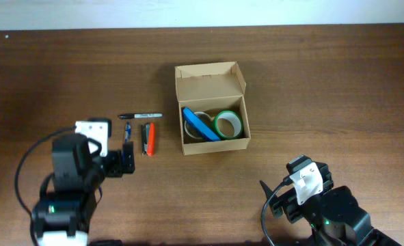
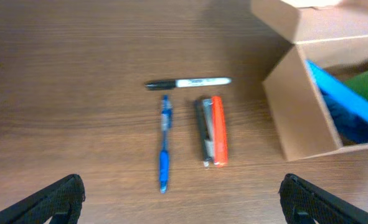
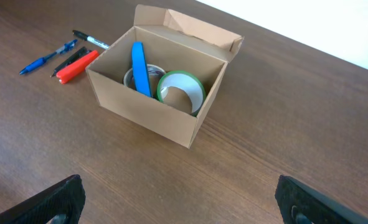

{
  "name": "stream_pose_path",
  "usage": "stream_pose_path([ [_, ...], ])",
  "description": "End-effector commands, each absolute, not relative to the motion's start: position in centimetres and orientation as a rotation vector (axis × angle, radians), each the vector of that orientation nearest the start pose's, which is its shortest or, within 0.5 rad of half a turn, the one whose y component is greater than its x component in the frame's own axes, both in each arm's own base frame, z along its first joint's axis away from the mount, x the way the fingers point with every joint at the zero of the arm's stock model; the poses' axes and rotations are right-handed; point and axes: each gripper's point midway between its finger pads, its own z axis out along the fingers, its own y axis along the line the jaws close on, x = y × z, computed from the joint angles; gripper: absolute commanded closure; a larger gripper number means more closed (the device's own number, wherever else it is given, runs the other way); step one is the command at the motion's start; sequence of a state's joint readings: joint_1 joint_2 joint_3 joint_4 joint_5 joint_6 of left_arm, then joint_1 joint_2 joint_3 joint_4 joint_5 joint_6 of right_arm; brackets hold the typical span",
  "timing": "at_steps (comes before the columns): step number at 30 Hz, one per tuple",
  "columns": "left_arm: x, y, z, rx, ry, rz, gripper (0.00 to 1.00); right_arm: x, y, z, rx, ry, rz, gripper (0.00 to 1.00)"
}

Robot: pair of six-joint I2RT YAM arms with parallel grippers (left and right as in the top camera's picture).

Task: Pack container
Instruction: 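Move the left gripper forward over the red stapler, then grasp the red stapler with the left gripper and lift it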

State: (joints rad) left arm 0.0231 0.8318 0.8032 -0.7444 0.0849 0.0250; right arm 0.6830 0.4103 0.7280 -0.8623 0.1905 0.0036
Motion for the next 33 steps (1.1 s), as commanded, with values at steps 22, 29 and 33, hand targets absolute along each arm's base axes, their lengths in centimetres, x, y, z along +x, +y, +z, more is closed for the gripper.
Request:
stream_pose_path([
  [22, 36.2, -6.6, 10.0, 0.179, 2.873, -0.309, 0.0, 17.6, 9.9, 22.6, -0.576, 2.028, 0.215, 0.01],
  [29, 35.9, -6.5, 5.5, -0.052, 3.027, -0.223, 0.0, 17.6, 10.0, 22.6, -0.576, 2.028, 0.215, 0.01],
  [33, 35.5, -5.9, 3.9, -0.216, 3.072, -0.177, 0.01, 17.6, 9.9, 22.6, -0.576, 2.028, 0.215, 0.01],
])
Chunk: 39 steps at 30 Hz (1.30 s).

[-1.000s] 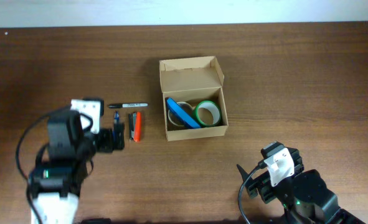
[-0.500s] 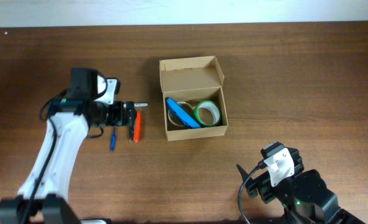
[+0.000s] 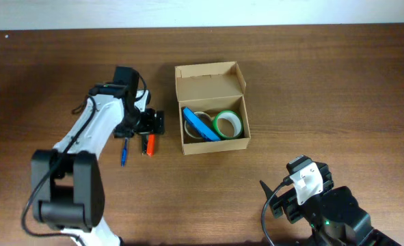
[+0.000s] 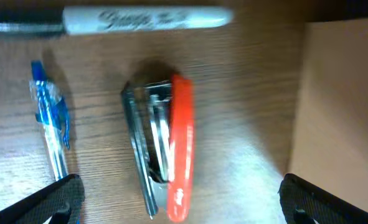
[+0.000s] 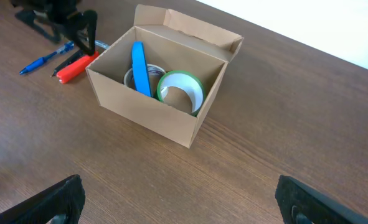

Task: Pack container
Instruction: 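Grasp the red stapler with the left gripper and lift it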

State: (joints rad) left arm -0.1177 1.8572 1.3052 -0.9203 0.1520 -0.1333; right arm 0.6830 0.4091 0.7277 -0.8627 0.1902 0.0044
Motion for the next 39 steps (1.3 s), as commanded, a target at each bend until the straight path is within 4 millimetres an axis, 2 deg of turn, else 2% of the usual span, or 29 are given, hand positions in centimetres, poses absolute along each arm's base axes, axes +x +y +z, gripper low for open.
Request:
stream_pose_path([
  [1, 35.4, -5.7, 3.3, -0.278, 3.084, -0.158, 0.01, 17.6, 9.9, 22.6, -0.576, 2.028, 0.215, 0.01],
  [9, 34.8, -6.3, 1.2, -0.279, 3.15, -0.171, 0.0, 17.6, 9.9, 22.6, -0.576, 2.028, 0.215, 0.01],
  [14, 34.3, -6.9, 0.1, -0.246, 3.188, -0.155, 0.11, 17.6, 9.9, 22.6, -0.576, 2.028, 0.215, 0.01],
  [17, 34.1, -6.9, -0.5, -0.248, 3.204, -0.151, 0.24, 17.6, 9.9, 22.6, -0.576, 2.028, 0.215, 0.01],
  [23, 33.9, -7.2, -1.0, -0.236, 3.221, -0.145, 0.66, 17.6, 9.9, 22.6, -0.576, 2.028, 0.215, 0.01],
  [28, 33.9, -7.2, -1.0, -0.237, 3.221, -0.148, 0.78, 17.6, 9.9, 22.6, -0.576, 2.028, 0.215, 0.01],
  [33, 34.3, -7.4, 0.2, -0.233, 3.187, -0.173, 0.83, 17.6, 9.9, 22.6, -0.576, 2.028, 0.215, 0.01],
  [35, 34.7, -7.4, 1.4, -0.227, 3.149, -0.179, 0.83, 17.6, 9.9, 22.6, -0.576, 2.028, 0.215, 0.01],
  [39, 35.9, -7.6, 5.1, -0.207, 3.029, -0.213, 0.83, 17.6, 10.0, 22.6, -0.576, 2.028, 0.215, 0.01],
])
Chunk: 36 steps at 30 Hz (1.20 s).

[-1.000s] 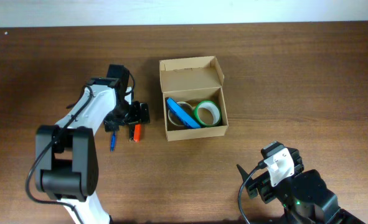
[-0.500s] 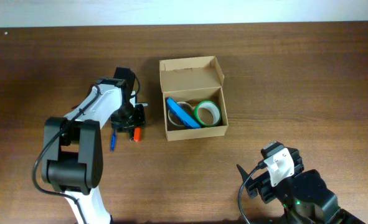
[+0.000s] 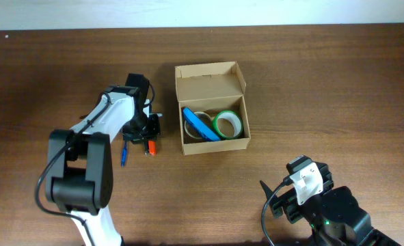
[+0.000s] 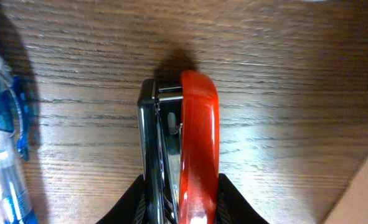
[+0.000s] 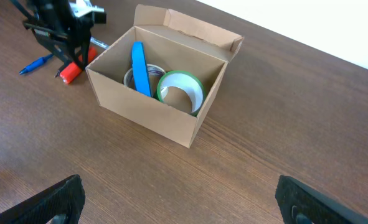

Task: Pack container
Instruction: 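Grasp the red stapler with the left gripper and lift it, then lower the stapler upright into the box's right corner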

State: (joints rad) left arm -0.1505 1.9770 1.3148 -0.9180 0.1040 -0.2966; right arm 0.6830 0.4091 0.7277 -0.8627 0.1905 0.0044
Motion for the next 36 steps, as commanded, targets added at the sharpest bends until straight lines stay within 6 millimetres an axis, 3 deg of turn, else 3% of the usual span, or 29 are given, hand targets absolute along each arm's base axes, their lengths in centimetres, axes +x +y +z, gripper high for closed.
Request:
stream_pose_path([
  [1, 36.2, -7.7, 6.4, -0.2, 2.989, -0.224, 0.83, 17.6, 9.9, 22.6, -0.576, 2.028, 0.215, 0.01],
  [8, 36.7, -10.0, 11.7, -0.093, 2.838, -0.277, 0.84, 17.6, 9.9, 22.6, -0.576, 2.028, 0.215, 0.01],
  [14, 37.9, -15.5, 15.3, 0.092, 2.734, -0.337, 0.84, 17.6, 9.9, 22.6, -0.576, 2.028, 0.215, 0.01],
  [19, 39.8, -19.8, 17.9, 0.166, 2.632, -0.404, 0.83, 17.6, 9.9, 22.6, -0.576, 2.028, 0.215, 0.01],
  [20, 40.5, -21.5, 18.3, 0.161, 2.604, -0.438, 0.83, 17.6, 9.9, 22.6, -0.576, 2.028, 0.215, 0.01],
  [23, 41.8, -24.0, 18.0, 0.078, 2.581, -0.504, 0.84, 17.6, 9.9, 22.6, -0.576, 2.028, 0.215, 0.01],
  [27, 42.9, -26.1, 16.1, -0.136, 2.596, -0.59, 0.84, 17.6, 9.9, 22.6, -0.576, 2.028, 0.215, 0.01],
  [36, 41.8, -28.8, 12.5, -0.475, 2.674, -0.659, 0.85, 17.6, 9.9, 22.6, -0.576, 2.028, 0.215, 0.01],
])
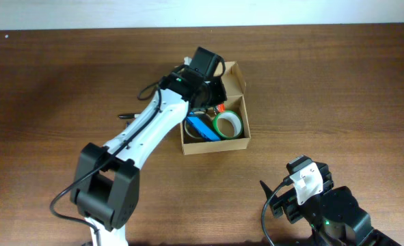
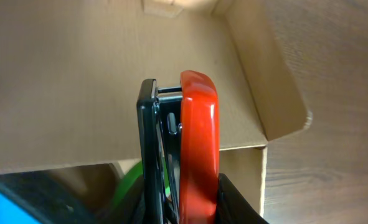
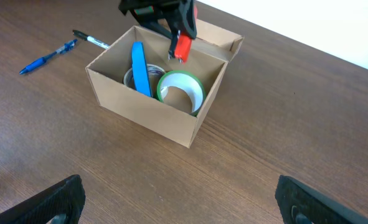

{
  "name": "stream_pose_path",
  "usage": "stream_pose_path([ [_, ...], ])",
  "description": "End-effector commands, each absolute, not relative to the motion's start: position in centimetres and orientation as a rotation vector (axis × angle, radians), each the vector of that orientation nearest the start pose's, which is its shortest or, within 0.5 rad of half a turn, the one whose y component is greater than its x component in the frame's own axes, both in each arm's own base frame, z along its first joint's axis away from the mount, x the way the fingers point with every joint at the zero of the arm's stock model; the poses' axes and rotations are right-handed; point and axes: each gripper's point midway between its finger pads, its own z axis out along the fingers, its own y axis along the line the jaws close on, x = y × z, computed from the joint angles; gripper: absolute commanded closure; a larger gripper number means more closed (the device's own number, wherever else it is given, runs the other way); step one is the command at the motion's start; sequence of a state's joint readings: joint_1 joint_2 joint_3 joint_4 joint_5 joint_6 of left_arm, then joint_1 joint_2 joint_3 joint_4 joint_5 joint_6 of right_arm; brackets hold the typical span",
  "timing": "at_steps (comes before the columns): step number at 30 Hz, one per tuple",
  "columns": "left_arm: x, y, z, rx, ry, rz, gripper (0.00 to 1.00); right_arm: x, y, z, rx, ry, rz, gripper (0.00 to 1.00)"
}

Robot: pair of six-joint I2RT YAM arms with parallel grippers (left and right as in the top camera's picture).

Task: Pack container
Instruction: 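Lower the stapler upright into the box's right corner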

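My left gripper is shut on a red and black stapler, one finger on each side. It holds the stapler in the air over the open cardboard box, near the back wall and above the green tape roll. From overhead the stapler's red tip shows below the left wrist. A blue tape roll stands on edge in the box, with a pale roll behind it. My right gripper is open, low over bare table in front of the box.
A blue pen and a black marker lie on the table left of the box. The box's lid flap stands open at the back. The left arm stretches across the table's left half.
My left gripper, then shut on the stapler lying on the table left of the box, now holds it lifted over the box's rear. The right arm has not moved.
The left gripper was open near the front left, with marker, pen and stapler in a group beside the box. Then it was open just above the stapler, then shut on it on the table. Now the stapler hangs over the box.
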State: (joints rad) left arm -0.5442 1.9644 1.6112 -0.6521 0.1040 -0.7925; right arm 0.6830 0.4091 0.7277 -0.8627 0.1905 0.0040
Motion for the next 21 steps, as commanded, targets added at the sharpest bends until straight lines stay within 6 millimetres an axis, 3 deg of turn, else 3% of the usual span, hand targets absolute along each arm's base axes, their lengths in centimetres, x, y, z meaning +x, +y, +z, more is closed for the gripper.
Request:
stream_pose_path([
  [1, 41.7, -29.01, 12.44, -0.502, 2.671, -0.658, 0.85, 17.56, 9.95, 22.6, -0.576, 2.028, 0.215, 0.01],
  [5, 41.49, -29.33, 12.39, -0.661, 2.637, -0.647, 0.85, 17.56, 9.95, 22.6, -0.576, 2.028, 0.215, 0.01],
  [9, 41.41, -29.38, 12.36, -0.943, 2.554, -0.648, 0.94, 17.56, 9.95, 22.6, -0.576, 2.028, 0.215, 0.01],
  [15, 41.24, -29.58, 12.38, -1.324, 2.411, -0.697, 0.96, 17.56, 9.95, 22.6, -0.576, 2.028, 0.215, 0.01],
  [21, 41.22, -29.59, 12.39, -1.562, 2.31, -0.746, 0.98, 17.56, 9.95, 22.6, -0.576, 2.028, 0.215, 0.01],
])
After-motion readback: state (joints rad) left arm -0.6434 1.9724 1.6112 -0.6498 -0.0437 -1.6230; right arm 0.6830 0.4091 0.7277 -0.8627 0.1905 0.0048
